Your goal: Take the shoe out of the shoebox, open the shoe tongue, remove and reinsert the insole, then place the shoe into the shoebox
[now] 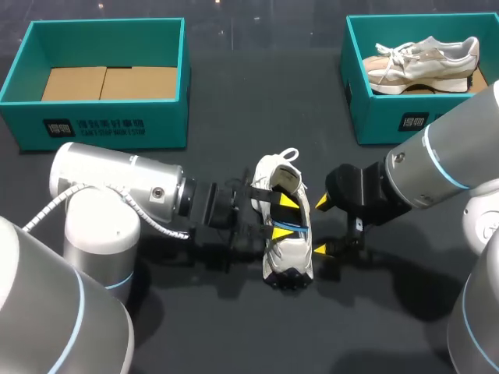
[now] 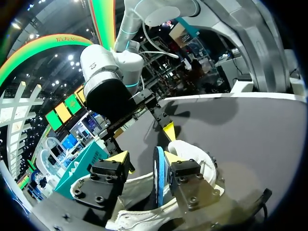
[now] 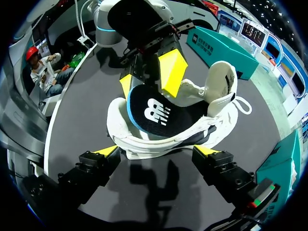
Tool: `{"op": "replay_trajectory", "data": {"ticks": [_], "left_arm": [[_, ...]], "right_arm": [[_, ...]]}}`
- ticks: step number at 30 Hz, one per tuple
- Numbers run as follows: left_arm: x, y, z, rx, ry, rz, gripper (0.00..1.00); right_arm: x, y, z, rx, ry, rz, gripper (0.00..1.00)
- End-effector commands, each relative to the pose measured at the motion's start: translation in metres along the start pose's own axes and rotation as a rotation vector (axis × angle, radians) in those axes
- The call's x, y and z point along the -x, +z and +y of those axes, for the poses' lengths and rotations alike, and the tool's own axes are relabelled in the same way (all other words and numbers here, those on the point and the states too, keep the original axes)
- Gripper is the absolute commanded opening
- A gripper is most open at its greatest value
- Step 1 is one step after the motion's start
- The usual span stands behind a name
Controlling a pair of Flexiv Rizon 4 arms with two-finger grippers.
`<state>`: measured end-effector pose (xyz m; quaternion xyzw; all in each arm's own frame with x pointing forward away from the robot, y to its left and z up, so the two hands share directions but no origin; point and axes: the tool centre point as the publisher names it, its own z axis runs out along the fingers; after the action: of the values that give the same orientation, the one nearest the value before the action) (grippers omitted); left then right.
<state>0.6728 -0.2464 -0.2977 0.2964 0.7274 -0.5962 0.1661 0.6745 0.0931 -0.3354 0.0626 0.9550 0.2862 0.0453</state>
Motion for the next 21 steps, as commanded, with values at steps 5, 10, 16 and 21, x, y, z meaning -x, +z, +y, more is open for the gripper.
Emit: {"op": "replay_trajectory", "data": {"ticks": [5,10,16,21], "left_arm": [[0.007,-0.023,-0.013,0.035,0.007,0.049,0.43],[0.009,-0.038,-0.016,0.065,0.015,0.082,0.42],[0.010,-0.055,-0.019,0.112,0.029,0.147,0.42],[0.012,-0.073,-0.020,0.144,0.054,0.225,0.42]], "right_arm": [[0.004,-0.045,-0.023,-0.024,0.001,-0.026,1.00],[0.003,-0.062,-0.038,-0.045,-0.030,-0.022,1.00],[0.003,-0.081,-0.058,-0.027,-0.008,-0.038,1.00],[0.002,-0.085,-0.068,-0.037,-0.024,-0.016,1.00]]}}
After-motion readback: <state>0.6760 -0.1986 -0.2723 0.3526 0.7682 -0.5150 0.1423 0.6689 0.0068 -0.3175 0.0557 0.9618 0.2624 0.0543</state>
